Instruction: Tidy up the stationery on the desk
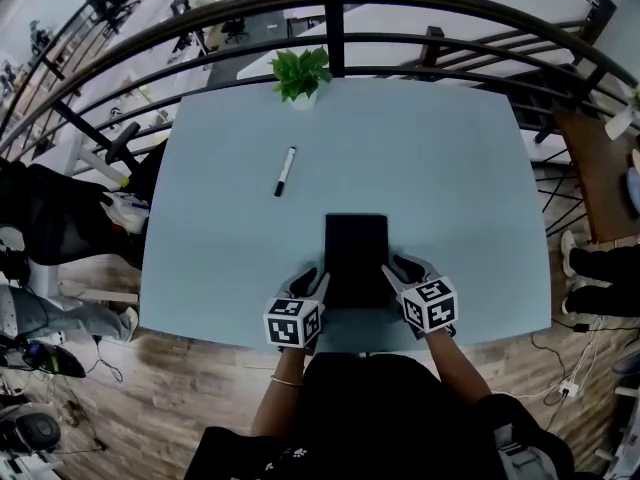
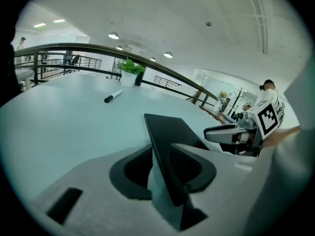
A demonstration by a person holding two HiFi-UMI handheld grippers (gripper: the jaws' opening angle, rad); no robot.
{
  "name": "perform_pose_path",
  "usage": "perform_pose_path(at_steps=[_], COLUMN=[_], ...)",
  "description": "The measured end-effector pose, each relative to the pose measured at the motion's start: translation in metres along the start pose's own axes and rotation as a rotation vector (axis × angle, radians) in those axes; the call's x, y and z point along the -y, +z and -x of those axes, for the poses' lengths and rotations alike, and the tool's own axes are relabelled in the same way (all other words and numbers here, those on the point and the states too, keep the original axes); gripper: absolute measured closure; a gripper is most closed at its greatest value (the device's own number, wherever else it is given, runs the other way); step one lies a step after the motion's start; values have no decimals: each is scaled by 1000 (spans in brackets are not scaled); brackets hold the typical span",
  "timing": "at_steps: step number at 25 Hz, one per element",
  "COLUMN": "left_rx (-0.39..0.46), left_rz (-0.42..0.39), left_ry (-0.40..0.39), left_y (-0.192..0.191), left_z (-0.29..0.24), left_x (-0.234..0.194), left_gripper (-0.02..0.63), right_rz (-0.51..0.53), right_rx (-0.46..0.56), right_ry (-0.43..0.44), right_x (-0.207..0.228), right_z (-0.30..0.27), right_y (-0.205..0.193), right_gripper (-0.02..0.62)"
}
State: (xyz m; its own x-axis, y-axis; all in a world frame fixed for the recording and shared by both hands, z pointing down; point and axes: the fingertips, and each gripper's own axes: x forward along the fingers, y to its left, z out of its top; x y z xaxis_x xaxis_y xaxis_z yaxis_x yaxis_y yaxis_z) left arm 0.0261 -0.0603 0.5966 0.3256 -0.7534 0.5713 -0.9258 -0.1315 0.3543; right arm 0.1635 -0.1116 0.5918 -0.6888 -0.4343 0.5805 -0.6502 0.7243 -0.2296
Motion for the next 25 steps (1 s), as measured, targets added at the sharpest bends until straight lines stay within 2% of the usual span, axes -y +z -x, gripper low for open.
perform_pose_path(at_steps=[7,10,16,25], left_rx=[145,210,320,370], left_rz=[-66,-112,-231,-242], left_ry=[-8,-39,-79,-84], left_y=[39,55,81,86], left_z=[22,32,56,76], left_x=[14,30,62,78], left_gripper=[612,612,612,612], right_rz=[18,16,54,72], right_rx=[149,228,344,413], right_ry=[-29,-41,-51,-31], right_x=[-6,-8,-19,-36], right_z=[22,36,63,85], right_y=[31,46,72,86], right_gripper=[541,586,588,588])
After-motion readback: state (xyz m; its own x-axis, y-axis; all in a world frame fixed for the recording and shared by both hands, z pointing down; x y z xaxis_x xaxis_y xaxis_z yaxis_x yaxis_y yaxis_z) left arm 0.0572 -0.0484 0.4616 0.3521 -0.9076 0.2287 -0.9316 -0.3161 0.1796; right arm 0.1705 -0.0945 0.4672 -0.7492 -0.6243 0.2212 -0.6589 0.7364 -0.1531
